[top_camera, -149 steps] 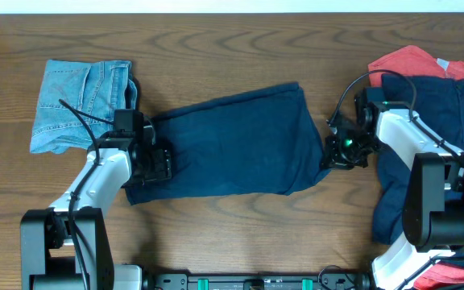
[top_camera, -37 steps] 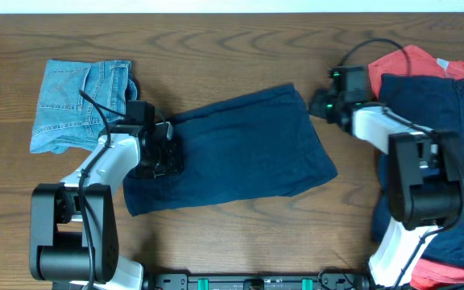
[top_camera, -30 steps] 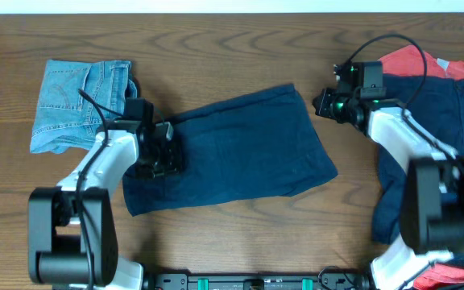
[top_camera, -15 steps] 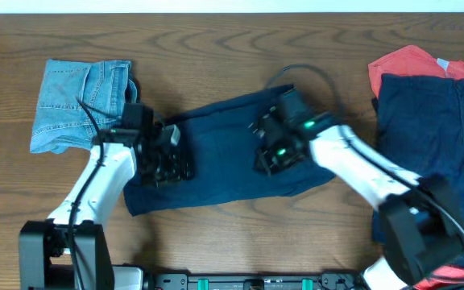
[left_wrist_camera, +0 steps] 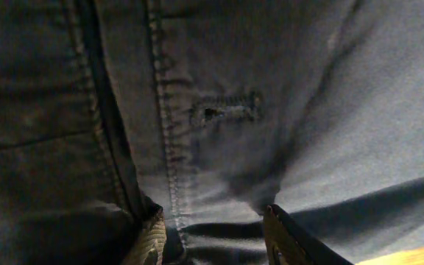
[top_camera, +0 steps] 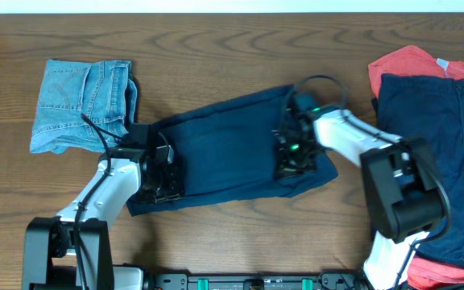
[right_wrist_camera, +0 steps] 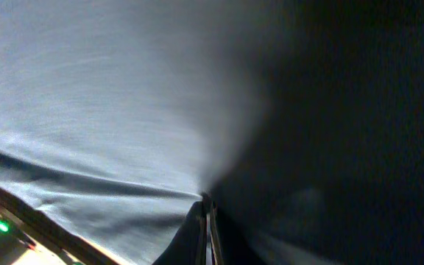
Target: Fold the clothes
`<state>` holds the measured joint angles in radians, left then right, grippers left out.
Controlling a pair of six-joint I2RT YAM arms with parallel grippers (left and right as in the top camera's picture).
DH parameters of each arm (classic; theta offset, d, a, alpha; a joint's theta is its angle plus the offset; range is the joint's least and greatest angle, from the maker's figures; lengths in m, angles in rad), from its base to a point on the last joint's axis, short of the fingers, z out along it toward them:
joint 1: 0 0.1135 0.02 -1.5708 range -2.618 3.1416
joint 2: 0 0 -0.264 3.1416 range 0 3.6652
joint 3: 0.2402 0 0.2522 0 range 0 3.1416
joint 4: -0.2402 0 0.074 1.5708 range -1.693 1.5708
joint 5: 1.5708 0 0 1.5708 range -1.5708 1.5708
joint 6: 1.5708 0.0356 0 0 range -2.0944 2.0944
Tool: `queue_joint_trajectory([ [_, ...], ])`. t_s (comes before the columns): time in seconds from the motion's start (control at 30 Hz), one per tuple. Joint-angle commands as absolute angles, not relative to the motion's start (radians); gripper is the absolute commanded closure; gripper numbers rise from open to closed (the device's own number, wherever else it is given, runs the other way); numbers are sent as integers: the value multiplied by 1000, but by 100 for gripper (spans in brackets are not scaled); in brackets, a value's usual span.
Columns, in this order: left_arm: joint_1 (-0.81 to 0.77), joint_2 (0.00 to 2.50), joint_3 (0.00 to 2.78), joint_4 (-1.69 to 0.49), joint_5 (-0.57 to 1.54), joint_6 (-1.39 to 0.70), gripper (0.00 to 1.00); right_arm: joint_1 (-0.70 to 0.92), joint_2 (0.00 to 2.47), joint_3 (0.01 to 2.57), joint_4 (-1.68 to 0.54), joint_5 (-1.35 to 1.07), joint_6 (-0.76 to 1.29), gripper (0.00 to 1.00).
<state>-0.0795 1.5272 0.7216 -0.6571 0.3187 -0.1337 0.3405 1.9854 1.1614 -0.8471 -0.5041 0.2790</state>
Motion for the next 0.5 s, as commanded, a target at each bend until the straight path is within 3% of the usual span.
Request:
queue_joint_trajectory([
  [0.0, -69, 1537, 712, -674, 187, -144, 54, 231, 2016, 1119, -884, -139, 325, 94],
  [0.27, -69, 1521, 851, -785, 371, -124, 54, 89, 1835, 1139, -906, -46, 308, 87],
  [0.47, -69, 1471, 991, -852, 411, -101, 53, 115, 1658, 1153, -891, -453, 51, 79],
])
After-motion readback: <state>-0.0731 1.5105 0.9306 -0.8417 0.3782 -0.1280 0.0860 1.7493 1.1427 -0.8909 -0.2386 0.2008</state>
